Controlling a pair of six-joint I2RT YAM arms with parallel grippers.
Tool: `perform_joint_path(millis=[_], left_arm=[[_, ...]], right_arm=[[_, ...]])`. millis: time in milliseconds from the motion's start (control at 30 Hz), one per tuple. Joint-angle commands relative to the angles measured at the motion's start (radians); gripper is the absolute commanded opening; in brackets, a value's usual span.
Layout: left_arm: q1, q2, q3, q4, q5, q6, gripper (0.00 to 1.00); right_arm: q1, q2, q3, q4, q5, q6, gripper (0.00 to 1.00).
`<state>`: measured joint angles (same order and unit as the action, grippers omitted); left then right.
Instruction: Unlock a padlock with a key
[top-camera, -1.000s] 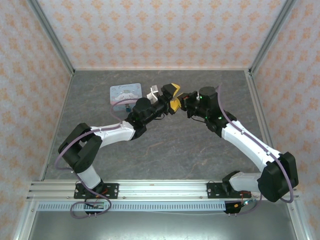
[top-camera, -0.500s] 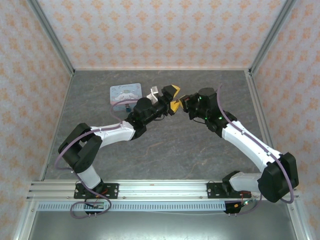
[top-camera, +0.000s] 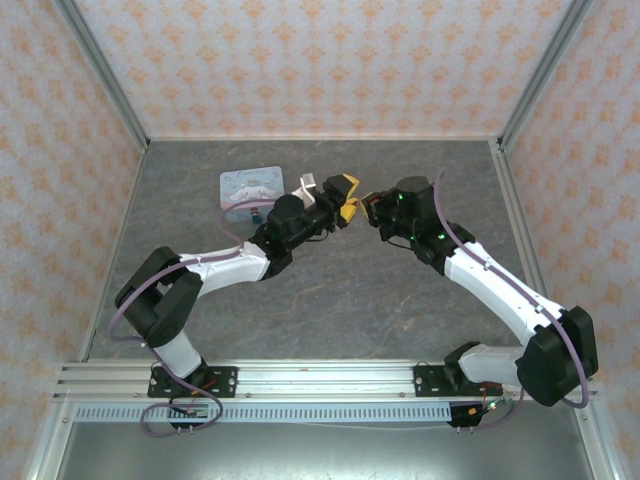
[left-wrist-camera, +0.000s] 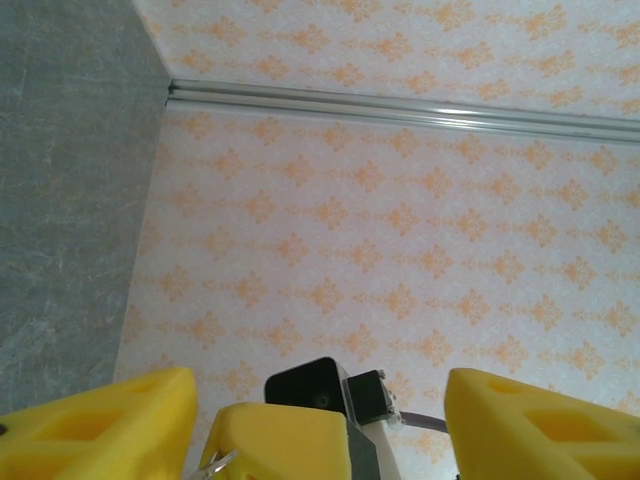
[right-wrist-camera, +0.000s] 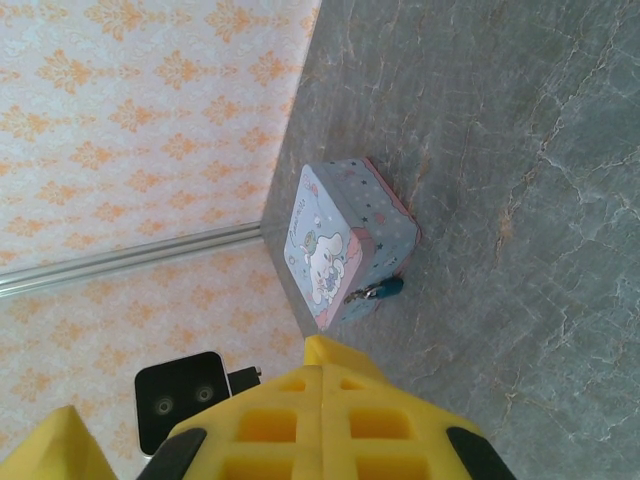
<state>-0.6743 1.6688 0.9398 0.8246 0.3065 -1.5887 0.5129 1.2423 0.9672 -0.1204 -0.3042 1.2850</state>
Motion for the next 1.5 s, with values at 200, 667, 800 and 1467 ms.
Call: perform_joint_path(millis=[200, 667, 800, 1467], left_arm=[[-0.006, -0.043, 0.005, -0.024, -0.005, 0.03, 0.51], [-0.007, -0.046, 0.008, -0.059, -0.01, 0.042, 0.19], [-0.007, -0.05, 0.01, -0.073, -0.012, 0.06, 0.09], [0.012, -0.278, 0.177, -0.679, 0.058, 0.744, 0.0]], right_arm=[[0.004, -0.021, 0.016, -0.016, 0.019, -0.015, 0.0], [0.005, -0.024, 0.01, -0.012, 0.018, -0.012, 0.0], [0.004, -0.031, 0.002, -0.005, 0.022, -0.015, 0.0], [-0.14, -0.374, -0.294, 0.225, -0.193, -0.53, 0.4]])
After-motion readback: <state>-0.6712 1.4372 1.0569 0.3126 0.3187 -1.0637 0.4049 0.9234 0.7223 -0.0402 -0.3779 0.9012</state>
